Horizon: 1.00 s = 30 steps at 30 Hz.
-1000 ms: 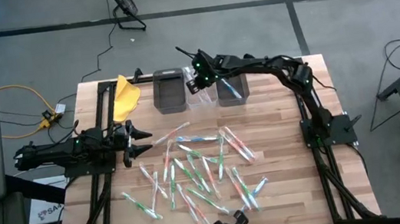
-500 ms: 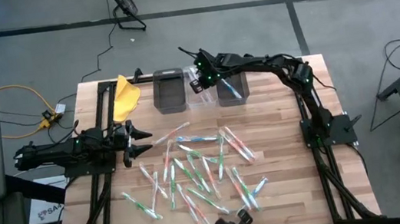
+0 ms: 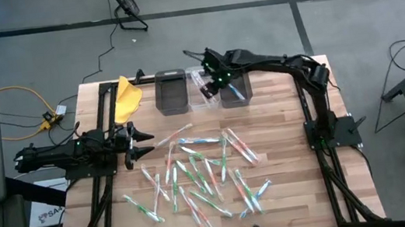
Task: Pick & Place Toothbrushes
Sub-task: Put the orange toothbrush into the transparent bin
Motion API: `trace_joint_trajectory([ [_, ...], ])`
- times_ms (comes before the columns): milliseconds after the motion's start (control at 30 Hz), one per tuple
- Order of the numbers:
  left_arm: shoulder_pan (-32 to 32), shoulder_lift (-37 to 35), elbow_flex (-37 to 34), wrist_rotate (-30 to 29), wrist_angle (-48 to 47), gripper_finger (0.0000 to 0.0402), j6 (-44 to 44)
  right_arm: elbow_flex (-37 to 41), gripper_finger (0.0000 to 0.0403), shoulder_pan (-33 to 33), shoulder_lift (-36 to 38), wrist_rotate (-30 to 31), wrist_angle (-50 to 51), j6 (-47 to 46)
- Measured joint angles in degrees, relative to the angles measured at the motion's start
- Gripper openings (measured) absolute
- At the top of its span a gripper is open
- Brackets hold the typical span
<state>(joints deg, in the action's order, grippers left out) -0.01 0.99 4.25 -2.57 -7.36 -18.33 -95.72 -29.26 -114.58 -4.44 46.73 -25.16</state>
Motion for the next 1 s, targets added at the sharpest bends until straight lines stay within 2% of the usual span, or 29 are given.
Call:
trace_joint_trajectory([
  [200,0.00,-0.01,0.00,0.00,-0.02,0.0232,0.00,0.09,0.0171,6.35,2.13,9.58,15.00,0.73],
  [400,0.00,-0.02,0.00,0.00,-0.01,0.0232,0.02,0.40,0.0162,15.87,2.42,16.29,21.90,-0.53],
  [600,0.00,0.00,0.00,0.00,-0.01,0.0232,0.13,6.82,0.0150,23.46,2.78,19.35,21.43,-5.10],
  [800,0.00,-0.01,0.00,0.00,-0.01,0.0232,1.78,15.82,0.0137,28.52,4.74,18.86,16.41,-13.01],
  [1000,0.00,-0.02,-0.02,-0.08,0.22,0.0232,2.19,20.09,0.0134,33.33,7.25,16.39,9.41,-18.93],
])
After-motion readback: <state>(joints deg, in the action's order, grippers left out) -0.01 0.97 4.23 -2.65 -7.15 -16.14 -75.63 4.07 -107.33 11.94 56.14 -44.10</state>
